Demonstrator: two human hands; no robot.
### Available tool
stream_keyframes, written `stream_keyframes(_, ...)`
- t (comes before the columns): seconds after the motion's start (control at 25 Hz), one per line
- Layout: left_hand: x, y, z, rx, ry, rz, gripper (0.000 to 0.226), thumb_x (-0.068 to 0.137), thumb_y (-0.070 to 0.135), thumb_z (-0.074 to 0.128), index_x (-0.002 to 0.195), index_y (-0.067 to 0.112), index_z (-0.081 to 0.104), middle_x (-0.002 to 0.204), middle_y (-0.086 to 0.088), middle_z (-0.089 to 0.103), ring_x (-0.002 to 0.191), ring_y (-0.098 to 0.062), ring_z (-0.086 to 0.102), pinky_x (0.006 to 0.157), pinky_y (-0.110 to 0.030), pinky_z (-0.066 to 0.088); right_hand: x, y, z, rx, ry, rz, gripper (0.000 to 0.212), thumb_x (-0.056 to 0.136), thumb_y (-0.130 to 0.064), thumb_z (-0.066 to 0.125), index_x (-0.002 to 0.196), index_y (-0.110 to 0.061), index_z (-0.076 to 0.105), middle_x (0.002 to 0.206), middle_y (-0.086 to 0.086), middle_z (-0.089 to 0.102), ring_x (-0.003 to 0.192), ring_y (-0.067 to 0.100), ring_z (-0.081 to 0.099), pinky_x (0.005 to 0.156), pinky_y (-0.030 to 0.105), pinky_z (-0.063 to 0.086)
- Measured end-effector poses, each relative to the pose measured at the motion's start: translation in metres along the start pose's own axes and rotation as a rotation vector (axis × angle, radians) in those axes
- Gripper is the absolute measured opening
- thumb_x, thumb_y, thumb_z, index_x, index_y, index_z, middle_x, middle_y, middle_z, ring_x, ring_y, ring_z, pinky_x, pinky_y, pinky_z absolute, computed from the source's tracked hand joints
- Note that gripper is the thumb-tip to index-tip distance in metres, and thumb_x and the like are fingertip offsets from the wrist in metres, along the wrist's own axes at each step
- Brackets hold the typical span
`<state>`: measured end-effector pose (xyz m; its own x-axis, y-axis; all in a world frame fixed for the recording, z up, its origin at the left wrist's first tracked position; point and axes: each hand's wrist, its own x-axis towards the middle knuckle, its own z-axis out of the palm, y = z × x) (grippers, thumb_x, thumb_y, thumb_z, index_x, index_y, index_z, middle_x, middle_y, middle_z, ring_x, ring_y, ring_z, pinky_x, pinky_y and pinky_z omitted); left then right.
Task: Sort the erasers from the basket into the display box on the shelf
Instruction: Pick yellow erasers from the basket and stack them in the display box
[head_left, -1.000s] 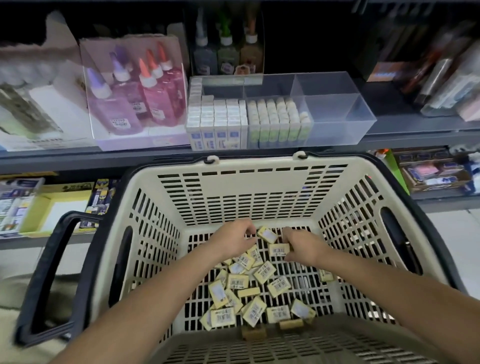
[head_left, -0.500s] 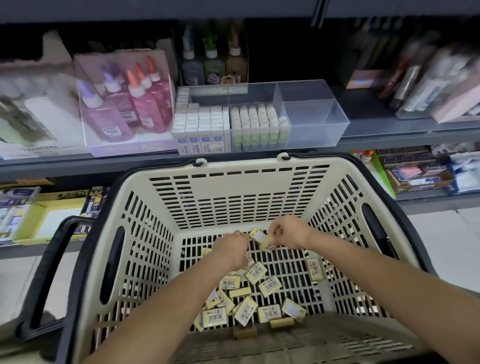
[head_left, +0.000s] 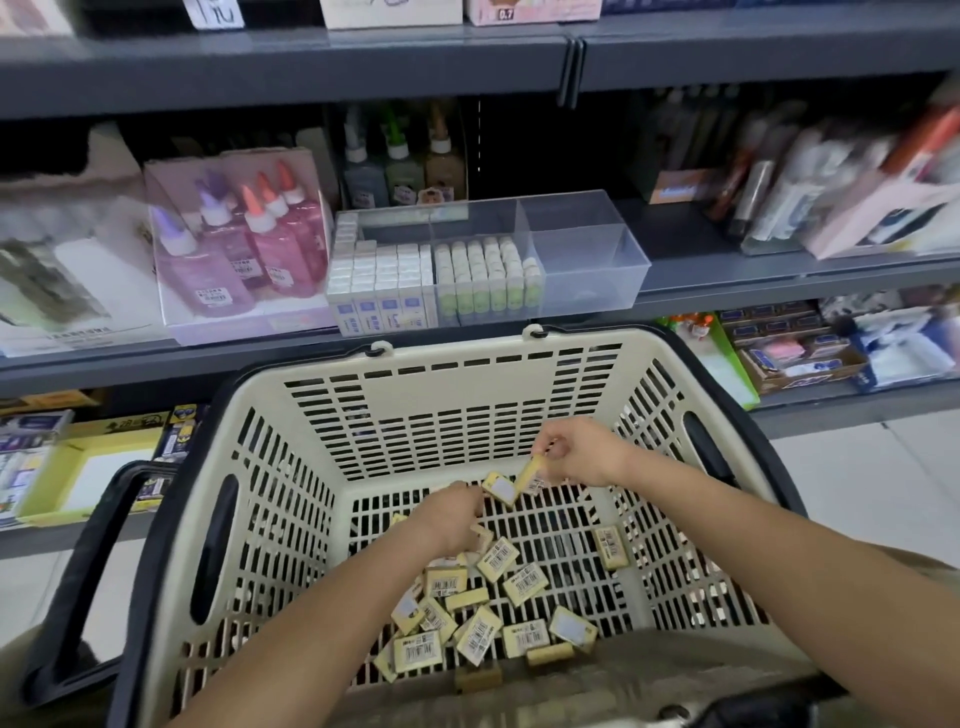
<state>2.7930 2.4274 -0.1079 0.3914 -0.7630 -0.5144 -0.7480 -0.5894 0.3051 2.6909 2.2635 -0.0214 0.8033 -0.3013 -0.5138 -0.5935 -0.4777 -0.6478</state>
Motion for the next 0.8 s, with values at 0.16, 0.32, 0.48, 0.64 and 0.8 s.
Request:
stream_keyframes(0.16, -0.009, -0.006, -0.022, -0.383, 0.054, 0.005, 0.023, 0.083, 0.026, 0.068, 0.103, 0.016, 0.064, 0.104, 0.002, 0.057, 0.089, -0.014, 0.056, 0.076, -0.028, 0.046, -0.004, -0.015, -0.015, 0.027, 0.007, -0.031, 0.013, 0.083, -0.006, 0.066, 0.09, -0.015, 0.06, 0.081, -0.001, 0.063, 0.076, 0.014, 0.061, 0.073, 0.027, 0.051)
stream_keyframes(0.32, -0.017, 0.012, -0.081, -0.869, 0.315, 0.068, 0.011, 0.086, 0.016, 0.065, 0.094, 0.016, 0.057, 0.096, -0.004, 0.061, 0.089, -0.017, 0.058, 0.079, -0.028, 0.049, -0.019, -0.041, -0.055, -0.125, 0.382, -0.28, 0.013, 0.08, -0.021, 0.071, 0.093, -0.021, 0.068, 0.076, -0.014, 0.06, 0.071, 0.003, 0.057, 0.067, 0.005, 0.042)
stream_keyframes(0.48, -0.034, 0.037, -0.147, -0.988, 0.534, 0.257, 0.015, 0.085, 0.011, 0.064, 0.094, 0.022, 0.057, 0.088, 0.005, 0.065, 0.079, -0.003, 0.062, 0.069, -0.012, 0.049, -0.022, -0.063, -0.127, -0.029, 0.814, -0.501, 0.015, 0.078, -0.015, 0.073, 0.091, -0.022, 0.069, 0.079, -0.012, 0.063, 0.065, -0.008, 0.054, 0.068, 0.001, 0.038)
stream_keyframes(0.64, -0.039, 0.049, -0.178, -1.003, 0.656, 0.299, 0.019, 0.083, 0.01, 0.066, 0.091, 0.026, 0.06, 0.085, 0.007, 0.068, 0.078, -0.002, 0.062, 0.072, -0.01, 0.047, 0.009, -0.075, -0.165, -0.273, 0.679, -0.381, 0.011, 0.083, -0.017, 0.067, 0.093, -0.022, 0.069, 0.087, -0.007, 0.067, 0.081, 0.008, 0.06, 0.073, 0.009, 0.039)
stream_keyframes(0.8, -0.031, 0.049, -0.179, -1.048, 0.693, 0.234, 0.019, 0.083, 0.01, 0.067, 0.089, 0.027, 0.06, 0.083, 0.005, 0.067, 0.075, -0.004, 0.06, 0.068, -0.014, 0.048, 0.033, -0.077, -0.163, -0.474, 0.403, -0.371, 0.018, 0.089, -0.025, 0.061, 0.105, -0.021, 0.069, 0.102, -0.004, 0.069, 0.094, 0.011, 0.061, 0.086, 0.022, 0.046)
